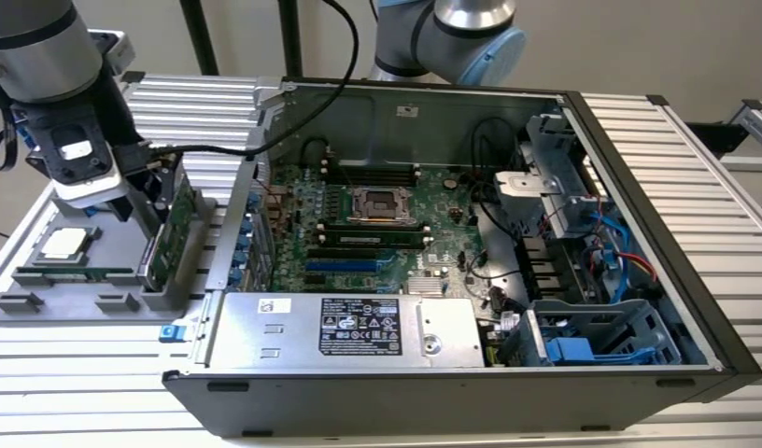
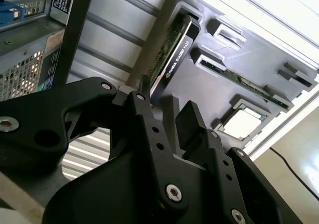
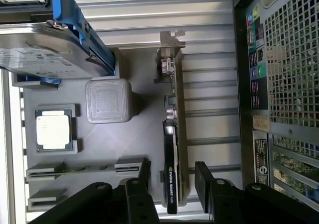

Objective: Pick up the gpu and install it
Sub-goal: 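Pick up the gpu and move the gpu toward the slot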

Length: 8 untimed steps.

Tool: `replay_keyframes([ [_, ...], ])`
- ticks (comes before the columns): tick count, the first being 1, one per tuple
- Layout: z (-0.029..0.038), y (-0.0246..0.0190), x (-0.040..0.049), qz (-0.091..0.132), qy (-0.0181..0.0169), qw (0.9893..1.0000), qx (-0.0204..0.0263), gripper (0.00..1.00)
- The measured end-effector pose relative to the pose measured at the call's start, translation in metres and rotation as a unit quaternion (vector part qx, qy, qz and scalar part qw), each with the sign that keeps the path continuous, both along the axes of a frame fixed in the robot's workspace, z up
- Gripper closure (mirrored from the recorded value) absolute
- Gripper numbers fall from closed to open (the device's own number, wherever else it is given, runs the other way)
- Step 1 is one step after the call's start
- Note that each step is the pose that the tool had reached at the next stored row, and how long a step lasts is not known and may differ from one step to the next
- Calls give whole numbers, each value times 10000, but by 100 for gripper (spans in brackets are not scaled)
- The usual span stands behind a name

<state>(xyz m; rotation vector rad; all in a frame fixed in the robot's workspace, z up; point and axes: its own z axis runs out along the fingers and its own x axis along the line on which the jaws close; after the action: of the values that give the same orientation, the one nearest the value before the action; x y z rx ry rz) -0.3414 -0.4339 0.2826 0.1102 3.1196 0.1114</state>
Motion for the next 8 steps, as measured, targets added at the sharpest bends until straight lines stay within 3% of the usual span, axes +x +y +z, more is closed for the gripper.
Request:
replay_keyframes([
  [8,-39,0,0,0,0,10000,0,0],
])
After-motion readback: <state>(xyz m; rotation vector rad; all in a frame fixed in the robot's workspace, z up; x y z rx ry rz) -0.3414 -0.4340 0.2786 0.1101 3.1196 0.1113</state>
